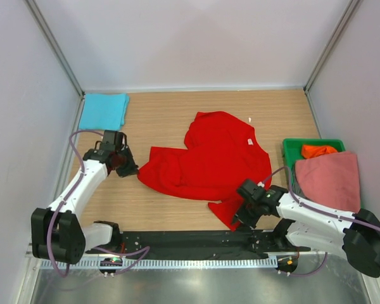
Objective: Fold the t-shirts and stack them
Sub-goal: Flatten the tshirt out
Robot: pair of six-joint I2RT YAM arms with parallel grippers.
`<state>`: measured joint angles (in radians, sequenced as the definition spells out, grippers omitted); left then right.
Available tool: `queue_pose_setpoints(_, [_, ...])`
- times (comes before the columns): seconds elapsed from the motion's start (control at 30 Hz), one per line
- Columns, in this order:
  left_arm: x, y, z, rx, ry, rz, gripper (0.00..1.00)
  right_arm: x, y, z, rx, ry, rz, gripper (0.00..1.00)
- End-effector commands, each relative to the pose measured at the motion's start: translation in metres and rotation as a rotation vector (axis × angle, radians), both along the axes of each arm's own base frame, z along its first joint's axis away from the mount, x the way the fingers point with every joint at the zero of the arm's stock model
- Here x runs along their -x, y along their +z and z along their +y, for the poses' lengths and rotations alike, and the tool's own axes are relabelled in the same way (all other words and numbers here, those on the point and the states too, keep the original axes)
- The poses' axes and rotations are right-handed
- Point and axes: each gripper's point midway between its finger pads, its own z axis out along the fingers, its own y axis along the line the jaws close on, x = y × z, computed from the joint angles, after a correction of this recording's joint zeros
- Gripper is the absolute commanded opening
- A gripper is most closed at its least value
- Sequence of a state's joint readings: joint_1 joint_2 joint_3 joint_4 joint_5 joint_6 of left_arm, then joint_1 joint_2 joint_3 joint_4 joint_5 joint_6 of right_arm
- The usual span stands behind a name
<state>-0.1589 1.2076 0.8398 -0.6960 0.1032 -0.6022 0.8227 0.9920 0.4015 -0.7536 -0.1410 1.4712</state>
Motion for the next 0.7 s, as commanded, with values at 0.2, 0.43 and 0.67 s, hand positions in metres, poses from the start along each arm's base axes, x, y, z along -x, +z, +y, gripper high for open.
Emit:
queue_pose_setpoints(0.2, [0.011,0.010,-0.002,0.020,-0.010,-0.030,0.00,-0.014,-0.015,-0.012,0.030,-0.143,-0.085,0.02])
queue_pose_setpoints(0.43, [0.015,0.026,0.000,0.016,-0.008,-0.068,0.00,-0.068,0.049,-0.021,0.066,-0.156,-0.412,0.01])
queue_pose_setpoints(0.67, [0.009,0.062,0.009,-0.023,0.015,-0.136,0.00,-0.104,0.126,-0.030,0.058,-0.111,-0.715,0.01])
